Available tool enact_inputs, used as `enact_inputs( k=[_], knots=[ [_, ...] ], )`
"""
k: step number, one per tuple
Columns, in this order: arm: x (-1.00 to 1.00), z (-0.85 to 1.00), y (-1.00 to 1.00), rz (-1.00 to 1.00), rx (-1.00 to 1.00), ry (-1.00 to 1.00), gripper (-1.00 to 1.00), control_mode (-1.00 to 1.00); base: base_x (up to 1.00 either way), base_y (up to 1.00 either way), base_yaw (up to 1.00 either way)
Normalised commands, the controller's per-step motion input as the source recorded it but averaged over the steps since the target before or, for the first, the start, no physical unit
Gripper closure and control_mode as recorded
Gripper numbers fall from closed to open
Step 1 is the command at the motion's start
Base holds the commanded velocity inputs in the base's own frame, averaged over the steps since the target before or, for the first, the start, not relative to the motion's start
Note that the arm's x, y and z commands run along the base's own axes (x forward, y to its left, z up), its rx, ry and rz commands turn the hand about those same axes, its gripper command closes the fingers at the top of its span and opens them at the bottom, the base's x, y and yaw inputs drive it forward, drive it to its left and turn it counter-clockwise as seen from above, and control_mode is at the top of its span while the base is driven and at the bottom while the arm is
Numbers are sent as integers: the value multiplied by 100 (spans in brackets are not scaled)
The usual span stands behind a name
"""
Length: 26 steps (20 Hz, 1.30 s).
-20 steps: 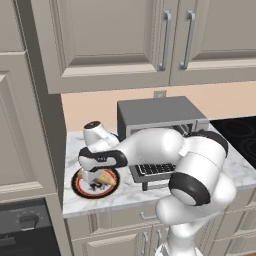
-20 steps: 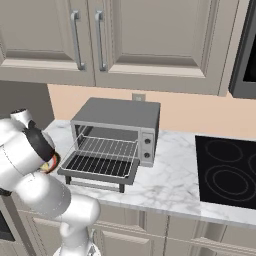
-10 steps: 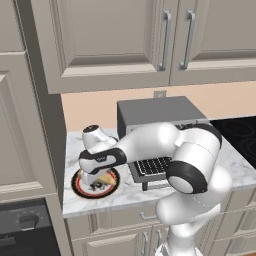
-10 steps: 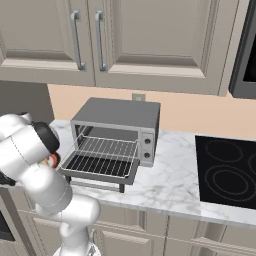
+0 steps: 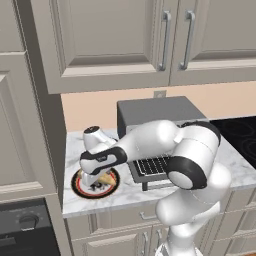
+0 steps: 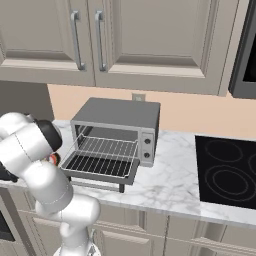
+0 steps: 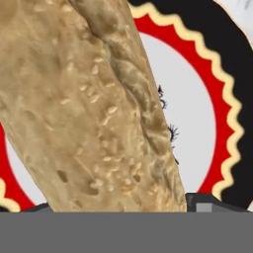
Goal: Pull the toaster oven rack outwards. Pick up the baguette from the plate and place it on the toaster oven rack. Close the toaster oven door fully and set the temperature to the lowest setting.
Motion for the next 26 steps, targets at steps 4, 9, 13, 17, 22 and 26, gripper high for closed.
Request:
enact_inputs(
  k=[4, 9, 13, 17, 22, 26],
  knots=[
    [0, -9, 0, 0, 1, 0, 100, -100, 0, 0, 0],
    [-33, 39, -13, 0, 2, 0, 100, -100, 0, 0, 0],
    [-59, 100, -20, 0, 7, 0, 100, -100, 0, 0, 0],
    [-77, 99, -48, 0, 13, -2, 100, -100, 0, 0, 0],
    [-83, 97, -54, 0, 2, -2, 100, -100, 0, 0, 0],
    [-57, 63, -61, 4, -11, -2, 100, -100, 0, 0, 0]
  ],
)
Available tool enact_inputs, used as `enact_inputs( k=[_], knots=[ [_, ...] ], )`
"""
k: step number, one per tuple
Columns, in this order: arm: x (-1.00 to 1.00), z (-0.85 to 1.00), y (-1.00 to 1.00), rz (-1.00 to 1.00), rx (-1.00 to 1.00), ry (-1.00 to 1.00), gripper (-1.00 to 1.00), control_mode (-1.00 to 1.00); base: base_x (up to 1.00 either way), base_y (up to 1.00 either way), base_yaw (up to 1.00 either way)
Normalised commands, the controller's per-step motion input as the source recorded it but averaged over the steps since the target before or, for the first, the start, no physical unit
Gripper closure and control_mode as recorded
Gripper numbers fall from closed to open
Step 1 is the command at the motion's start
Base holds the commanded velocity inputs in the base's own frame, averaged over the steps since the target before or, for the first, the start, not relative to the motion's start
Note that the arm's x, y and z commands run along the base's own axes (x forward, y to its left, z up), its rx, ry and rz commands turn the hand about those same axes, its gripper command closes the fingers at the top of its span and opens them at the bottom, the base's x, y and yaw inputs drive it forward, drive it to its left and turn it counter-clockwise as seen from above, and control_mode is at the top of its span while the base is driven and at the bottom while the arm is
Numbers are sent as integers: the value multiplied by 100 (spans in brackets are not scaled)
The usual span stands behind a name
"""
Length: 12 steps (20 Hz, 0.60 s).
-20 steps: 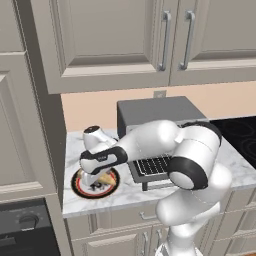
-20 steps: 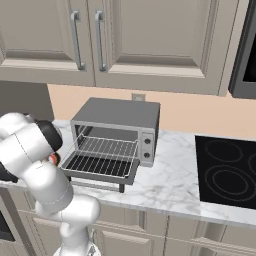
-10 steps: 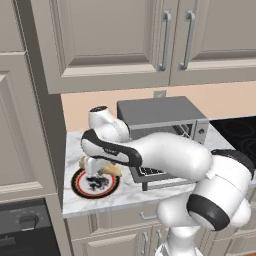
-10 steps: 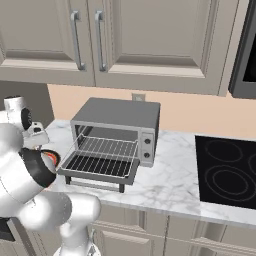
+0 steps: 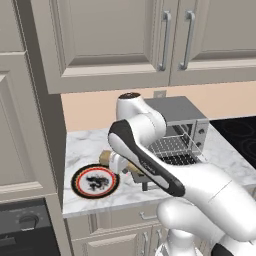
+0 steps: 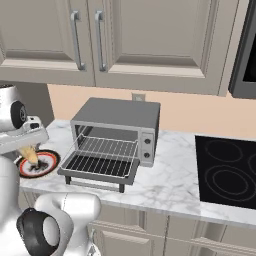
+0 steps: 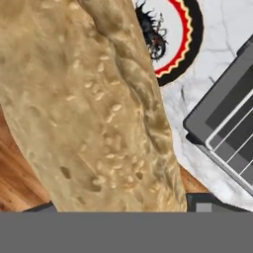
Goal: Pull the toaster oven rack outwards. Pick up the baguette from the plate and place it on the toaster oven rack. Close the toaster oven door fully and set the temperature to the lowest setting.
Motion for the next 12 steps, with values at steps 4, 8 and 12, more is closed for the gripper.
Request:
enact_inputs(
  k=[4, 8, 12],
  knots=[
    [-10, 24, -84, 7, -22, 0, 100, -100, 0, 0, 0],
    [1, 7, -100, 28, 0, -12, 100, -100, 0, 0, 0],
    [16, -12, -100, 30, -1, 0, 100, -100, 0, 0, 0]
  ],
)
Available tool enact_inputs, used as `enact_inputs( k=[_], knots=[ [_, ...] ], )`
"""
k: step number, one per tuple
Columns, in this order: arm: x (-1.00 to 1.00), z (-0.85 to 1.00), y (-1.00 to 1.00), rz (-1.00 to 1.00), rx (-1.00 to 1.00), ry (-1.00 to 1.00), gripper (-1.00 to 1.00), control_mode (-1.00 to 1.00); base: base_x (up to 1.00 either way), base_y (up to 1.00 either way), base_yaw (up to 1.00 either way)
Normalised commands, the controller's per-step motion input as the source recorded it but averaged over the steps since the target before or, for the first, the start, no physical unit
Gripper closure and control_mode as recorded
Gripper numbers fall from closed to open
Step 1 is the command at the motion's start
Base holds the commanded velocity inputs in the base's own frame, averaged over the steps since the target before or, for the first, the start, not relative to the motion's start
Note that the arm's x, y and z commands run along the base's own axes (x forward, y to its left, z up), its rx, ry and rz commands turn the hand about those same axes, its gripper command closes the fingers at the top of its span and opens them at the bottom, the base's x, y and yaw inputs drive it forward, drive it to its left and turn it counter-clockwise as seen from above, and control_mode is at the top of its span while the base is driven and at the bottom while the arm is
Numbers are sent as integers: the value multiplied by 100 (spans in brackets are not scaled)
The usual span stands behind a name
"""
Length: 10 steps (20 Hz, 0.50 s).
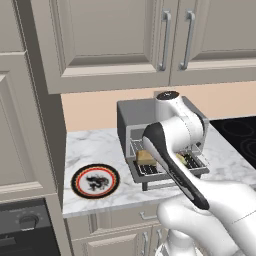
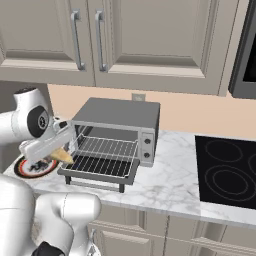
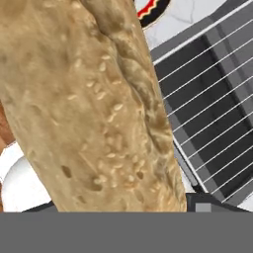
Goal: Pull the toaster oven rack outwards. Pick up the baguette from the plate and place it on the toaster oven rack. Close the toaster oven door fully and set the temperature to the lowest setting.
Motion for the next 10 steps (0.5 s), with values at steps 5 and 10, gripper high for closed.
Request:
enact_inputs(
  k=[5, 10],
  knots=[
    [30, -16, -98, 32, -4, 1, 100, -100, 0, 0, 0],
    [26, -15, -66, 31, 3, -13, 100, -100, 0, 0, 0]
  ],
)
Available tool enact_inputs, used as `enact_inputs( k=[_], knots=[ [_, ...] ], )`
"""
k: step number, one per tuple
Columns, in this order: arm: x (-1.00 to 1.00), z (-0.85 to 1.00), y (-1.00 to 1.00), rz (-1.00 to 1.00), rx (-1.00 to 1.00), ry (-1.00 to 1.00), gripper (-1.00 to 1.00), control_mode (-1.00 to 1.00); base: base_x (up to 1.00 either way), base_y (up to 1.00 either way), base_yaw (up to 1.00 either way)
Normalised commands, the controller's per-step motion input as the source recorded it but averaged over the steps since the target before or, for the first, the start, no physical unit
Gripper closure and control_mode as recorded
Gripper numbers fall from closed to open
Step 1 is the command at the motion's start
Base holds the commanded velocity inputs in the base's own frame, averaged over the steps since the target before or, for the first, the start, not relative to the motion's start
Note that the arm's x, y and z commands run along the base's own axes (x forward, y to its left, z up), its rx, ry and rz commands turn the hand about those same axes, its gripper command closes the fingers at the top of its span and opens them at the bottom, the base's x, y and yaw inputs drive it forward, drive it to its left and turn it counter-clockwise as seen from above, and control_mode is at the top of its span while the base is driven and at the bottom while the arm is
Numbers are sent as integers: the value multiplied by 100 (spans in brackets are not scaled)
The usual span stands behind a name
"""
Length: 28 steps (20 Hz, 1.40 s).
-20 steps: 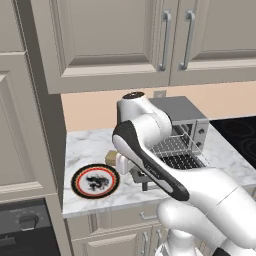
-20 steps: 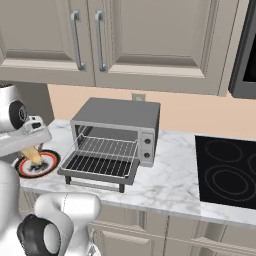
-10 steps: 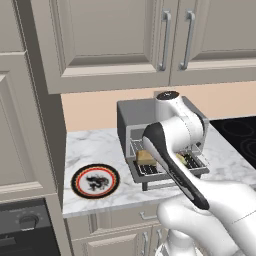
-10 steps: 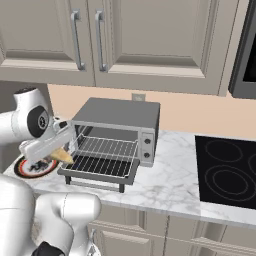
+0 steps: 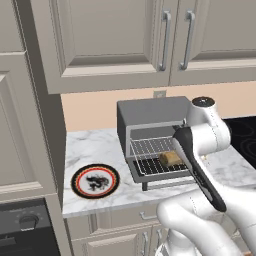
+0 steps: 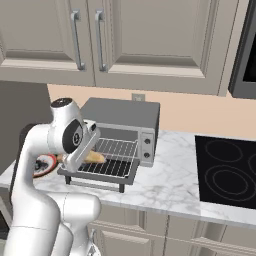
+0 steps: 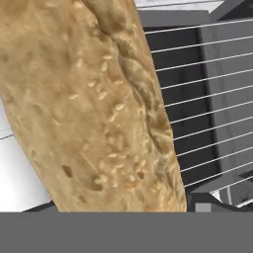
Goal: Pull the toaster oven rack outwards. Pick up the baguette from the plate and place it on the toaster oven rack. Close the toaster oven door fully and set the temperature to the lowest setting.
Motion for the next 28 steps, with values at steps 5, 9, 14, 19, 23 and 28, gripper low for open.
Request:
enact_inputs(
  k=[5, 9, 14, 19, 23, 28],
  knots=[
    [8, -11, -3, 3, 7, -8, 100, -100, 0, 0, 0],
    [21, -9, 0, 0, 5, -8, 100, -100, 0, 0, 0],
    [57, 0, 0, 0, 0, 5, 100, -100, 0, 0, 0],
    [55, -12, 0, 0, 0, 10, 100, -100, 0, 0, 0],
    [32, -23, 0, 0, 0, 4, 100, -100, 0, 0, 0],
    [5, -20, 0, 0, 2, 1, 100, -100, 0, 0, 0]
  ],
)
